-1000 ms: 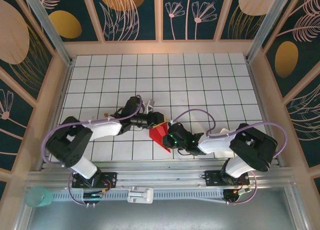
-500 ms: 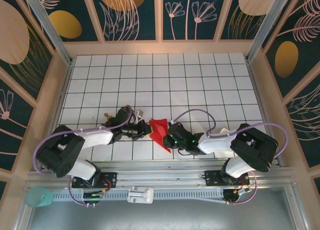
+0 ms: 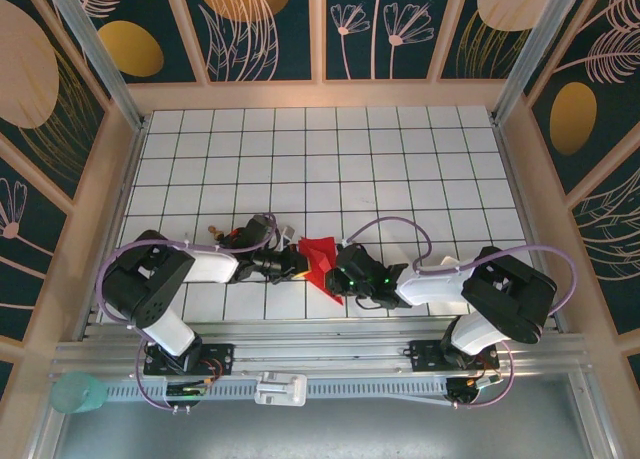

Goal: Fold a paper plane with a square sheet of paper (pick it up from the middle)

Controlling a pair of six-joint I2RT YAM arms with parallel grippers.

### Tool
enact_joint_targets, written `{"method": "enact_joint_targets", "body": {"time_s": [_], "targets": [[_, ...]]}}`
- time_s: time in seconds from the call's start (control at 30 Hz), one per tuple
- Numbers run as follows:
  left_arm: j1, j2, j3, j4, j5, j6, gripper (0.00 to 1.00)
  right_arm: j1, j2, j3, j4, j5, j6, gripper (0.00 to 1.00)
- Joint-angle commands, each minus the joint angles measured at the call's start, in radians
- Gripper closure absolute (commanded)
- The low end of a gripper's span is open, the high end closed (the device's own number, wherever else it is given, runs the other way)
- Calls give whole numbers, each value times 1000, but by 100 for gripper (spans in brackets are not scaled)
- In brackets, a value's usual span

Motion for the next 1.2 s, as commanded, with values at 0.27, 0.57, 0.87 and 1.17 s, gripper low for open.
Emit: {"method": "enact_joint_targets", "body": {"time_s": [0.27,0.57,0.87,1.17], "targets": [[-2,41,22,-23,4,71,100,-28,-17,52,-37,-27,-38,84],[-3,46,27,-34,3,80,100,-35,3,50,-13,-46,-41,83],[-3,45,29,-40,5,84,100,-52,-2,48,20,-76,-36,81],[-2,46,31,-43,7,87,100,-56,7,45,34,-91,-33,82]]}}
